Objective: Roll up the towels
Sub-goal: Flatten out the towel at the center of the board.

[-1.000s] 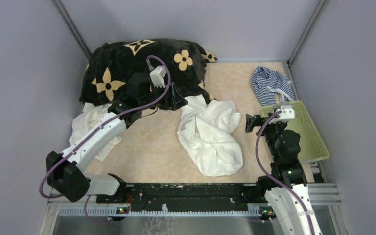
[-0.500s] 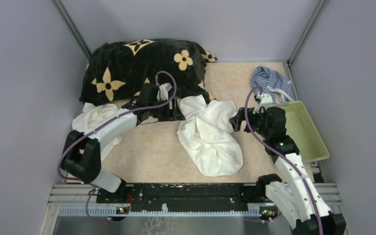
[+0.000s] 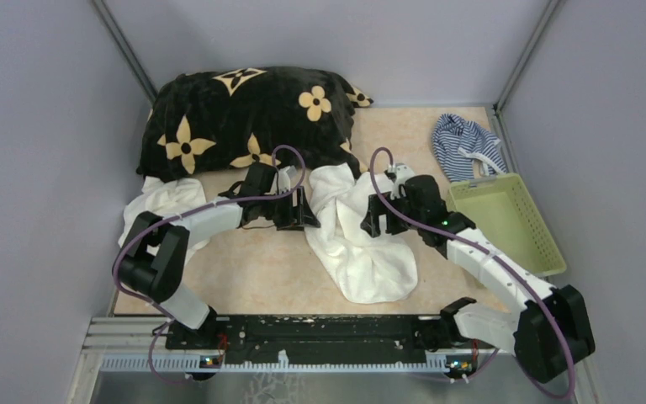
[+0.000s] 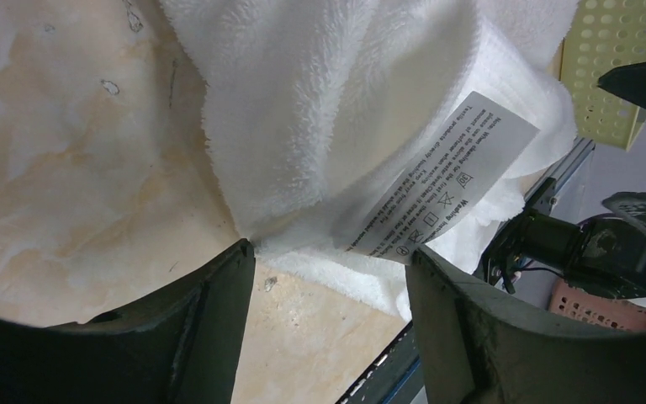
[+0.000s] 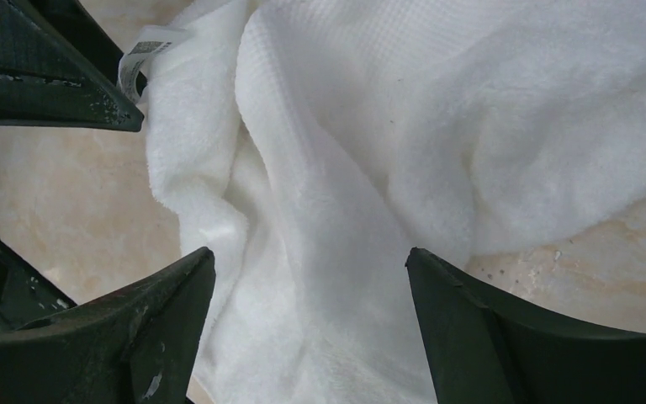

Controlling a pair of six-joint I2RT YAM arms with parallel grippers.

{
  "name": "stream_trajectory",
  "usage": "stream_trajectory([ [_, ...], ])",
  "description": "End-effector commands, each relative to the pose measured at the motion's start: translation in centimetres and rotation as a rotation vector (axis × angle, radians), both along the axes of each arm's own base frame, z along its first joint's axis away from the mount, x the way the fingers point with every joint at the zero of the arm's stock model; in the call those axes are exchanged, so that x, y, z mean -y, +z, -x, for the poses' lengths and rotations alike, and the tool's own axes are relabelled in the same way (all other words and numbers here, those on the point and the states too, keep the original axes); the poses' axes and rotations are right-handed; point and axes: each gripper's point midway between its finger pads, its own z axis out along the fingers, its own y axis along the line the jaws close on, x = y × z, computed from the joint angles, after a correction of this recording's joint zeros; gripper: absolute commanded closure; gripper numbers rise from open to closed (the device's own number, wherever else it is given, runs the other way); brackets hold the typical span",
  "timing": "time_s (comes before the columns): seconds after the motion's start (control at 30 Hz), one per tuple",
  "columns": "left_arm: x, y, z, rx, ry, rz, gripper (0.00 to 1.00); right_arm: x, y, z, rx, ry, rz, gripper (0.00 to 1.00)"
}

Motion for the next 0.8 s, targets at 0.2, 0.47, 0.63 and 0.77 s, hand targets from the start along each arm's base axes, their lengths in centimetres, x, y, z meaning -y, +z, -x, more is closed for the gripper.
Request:
stream_trajectory([
  [0.2, 1.1, -1.6, 0.8, -0.038, -0.038, 0.054, 0.31, -4.0, -0.1, -3.2, 0.023, 0.013, 0.076, 0.16],
  [0.47, 1.4, -2.1, 0.6, -0.044, -0.043, 0.052, 0.53, -5.1, -2.7, -4.0, -0.018, 0.025, 0.195, 0.19],
  [0.63, 0.3, -1.2, -0.6, 0.008, -0.002, 0.006, 0.87, -3.1, -4.8, -4.7, -0.069, -0.051, 0.329, 0.39],
  [0.77, -2.6, 0.2, -2.1, 0.041, 0.105, -0.014, 1.0, -0.2, -3.4, -6.0, -0.059, -0.147, 0.353, 0.82],
])
